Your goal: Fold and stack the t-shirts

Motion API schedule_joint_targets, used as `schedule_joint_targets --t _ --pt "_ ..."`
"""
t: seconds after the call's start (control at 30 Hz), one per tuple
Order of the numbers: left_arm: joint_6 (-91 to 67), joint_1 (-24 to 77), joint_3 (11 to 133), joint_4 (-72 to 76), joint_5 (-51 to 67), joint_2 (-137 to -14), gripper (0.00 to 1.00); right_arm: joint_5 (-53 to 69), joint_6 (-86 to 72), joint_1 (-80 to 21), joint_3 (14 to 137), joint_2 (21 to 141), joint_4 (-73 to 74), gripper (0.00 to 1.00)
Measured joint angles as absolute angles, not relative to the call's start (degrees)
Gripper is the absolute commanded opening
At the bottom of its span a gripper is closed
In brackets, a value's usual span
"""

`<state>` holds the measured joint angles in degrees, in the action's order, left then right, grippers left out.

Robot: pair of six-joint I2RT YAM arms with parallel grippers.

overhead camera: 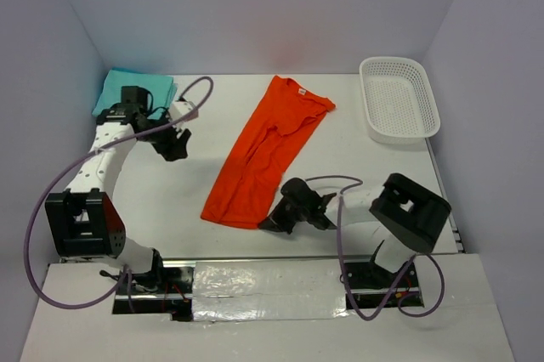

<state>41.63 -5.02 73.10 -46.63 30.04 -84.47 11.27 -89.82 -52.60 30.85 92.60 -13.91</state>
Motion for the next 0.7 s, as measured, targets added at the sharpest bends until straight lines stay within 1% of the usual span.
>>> schedule_joint_targets --t 0.13,0.23,0.27,0.3,0.33,0.37,0.43,0.47,0.5,0.57,0.6,0.63,0.7 --pt "50.9 3.0 73.0 -51.0 29.8 -83.9 0.65 14.3 -86.1 -49.7 21.1 82.8 -13.2 0.0" --pt "61.9 7.9 70.9 -54.9 30.2 -80.1 0.65 15.1 -83.3 -47.2 16.1 75.0 -9.8 0.0" --pt "66.7 9.5 69.6 -56.2 30.0 -77.8 0.65 15.0 -82.1 -46.6 15.2 72.6 -8.0 0.06" --pt "70.2 10.7 68.3 -57.5 29.8 -75.7 0.65 15.0 -80.7 -46.1 14.4 69.9 -5.7 0.24" --pt "73.8 12.1 66.7 -58.2 29.6 -73.1 0.65 14.7 -79.5 -45.7 14.1 67.6 -3.2 0.5" --pt "76.4 13.7 65.2 -59.0 29.3 -70.9 0.64 14.7 -78.2 -45.4 14.0 65.3 -1.0 0.57" --pt "79.9 17.2 62.7 -59.9 28.8 -67.7 0.61 13.9 -74.2 -45.2 15.9 61.1 4.8 0.68" --pt "80.7 18.8 61.7 -60.1 29.0 -66.9 0.58 13.0 -72.1 -45.3 17.2 59.8 8.9 0.68" --pt "80.6 19.4 61.0 -59.9 29.3 -66.7 0.58 11.7 -70.0 -45.6 18.7 58.6 13.8 0.68" --pt "78.9 17.3 60.0 -58.7 30.6 -66.8 0.62 8.6 -65.7 -46.6 22.9 55.7 24.2 0.65" --pt "76.9 14.3 59.6 -57.8 32.1 -66.9 0.65 7.1 -63.6 -47.2 25.5 54.1 28.2 0.61" --pt "75.1 11.4 59.6 -56.7 32.9 -66.9 0.65 5.5 -61.2 -47.6 29.1 52.7 31.9 0.48" --pt "68.5 5.3 59.6 -53.3 34.9 -66.9 0.66 2.3 -56.5 -48.3 37.7 52.5 37.0 0.33"
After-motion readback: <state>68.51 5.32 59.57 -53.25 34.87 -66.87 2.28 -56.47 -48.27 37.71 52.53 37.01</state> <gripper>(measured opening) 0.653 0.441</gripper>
